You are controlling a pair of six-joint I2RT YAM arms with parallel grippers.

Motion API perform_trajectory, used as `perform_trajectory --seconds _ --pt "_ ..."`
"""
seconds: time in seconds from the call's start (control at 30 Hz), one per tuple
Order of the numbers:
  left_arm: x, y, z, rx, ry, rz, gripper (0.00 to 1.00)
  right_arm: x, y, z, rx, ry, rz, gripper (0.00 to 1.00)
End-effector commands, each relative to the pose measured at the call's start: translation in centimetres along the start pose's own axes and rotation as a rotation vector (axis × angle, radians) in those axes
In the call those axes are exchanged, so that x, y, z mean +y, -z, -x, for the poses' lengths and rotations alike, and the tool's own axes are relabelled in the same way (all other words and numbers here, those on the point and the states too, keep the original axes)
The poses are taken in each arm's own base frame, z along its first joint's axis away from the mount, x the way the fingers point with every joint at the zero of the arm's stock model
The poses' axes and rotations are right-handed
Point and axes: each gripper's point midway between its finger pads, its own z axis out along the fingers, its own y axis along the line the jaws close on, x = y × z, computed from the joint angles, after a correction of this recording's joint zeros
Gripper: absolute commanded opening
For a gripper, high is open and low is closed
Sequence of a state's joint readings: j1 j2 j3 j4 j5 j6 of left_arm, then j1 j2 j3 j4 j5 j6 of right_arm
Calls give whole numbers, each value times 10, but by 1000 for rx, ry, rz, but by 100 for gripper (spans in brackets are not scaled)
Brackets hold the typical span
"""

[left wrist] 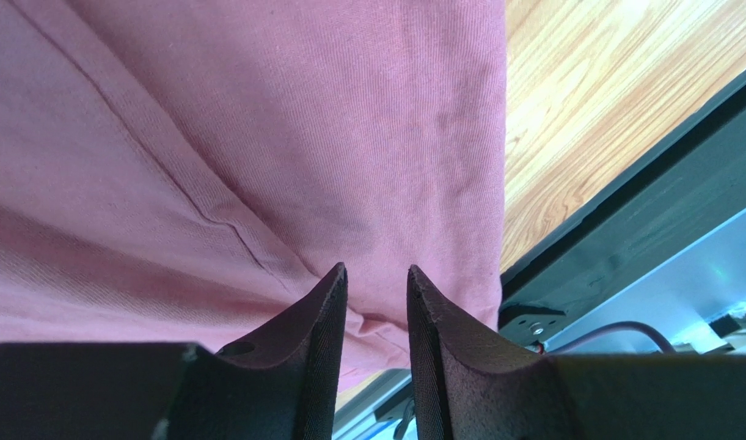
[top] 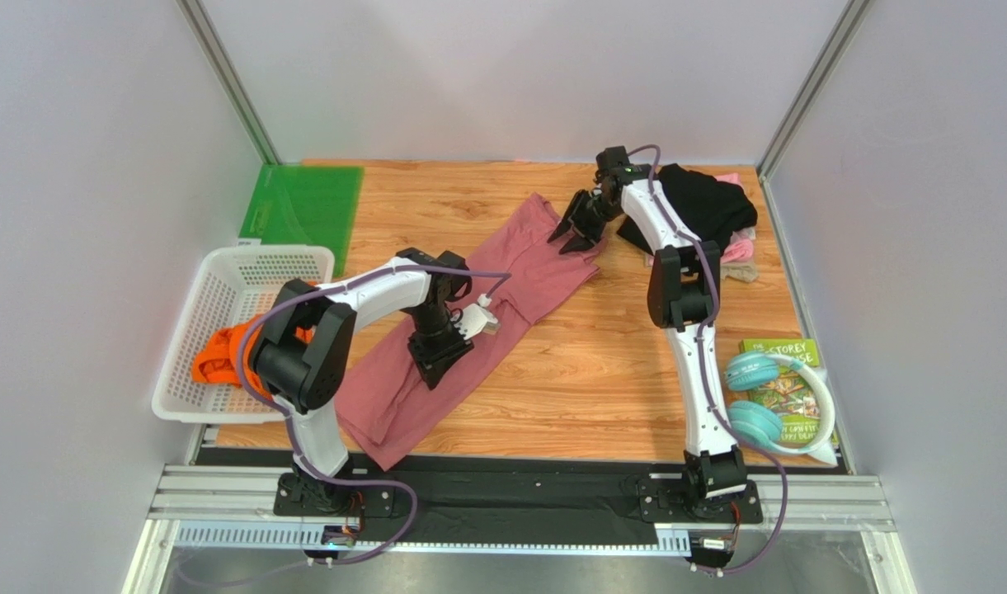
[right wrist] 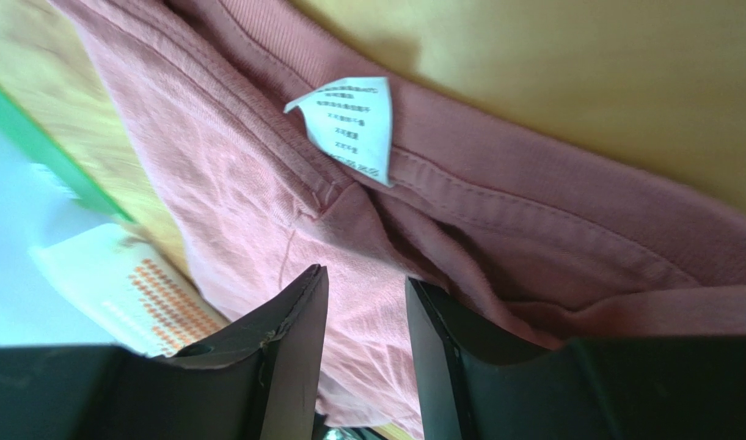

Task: Fold and stack the t-shirts
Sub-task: Rotate the tshirt 90 degrees

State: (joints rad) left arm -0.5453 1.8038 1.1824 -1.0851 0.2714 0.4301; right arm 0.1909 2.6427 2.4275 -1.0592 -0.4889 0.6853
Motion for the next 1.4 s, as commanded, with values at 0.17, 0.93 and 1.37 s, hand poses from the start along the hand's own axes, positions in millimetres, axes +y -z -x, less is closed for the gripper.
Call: perform_trajectory --seconds 0.17,0.93,1.37 --pt "3 34 23 -88 -28 51 37 30 4 69 -153 8 225 45" --pt "36 52 -22 -196 109 138 36 115 41 -173 128 394 270 49" --pt "72 109 -23 -377 212 215 35 84 -13 -310 409 425 183 47"
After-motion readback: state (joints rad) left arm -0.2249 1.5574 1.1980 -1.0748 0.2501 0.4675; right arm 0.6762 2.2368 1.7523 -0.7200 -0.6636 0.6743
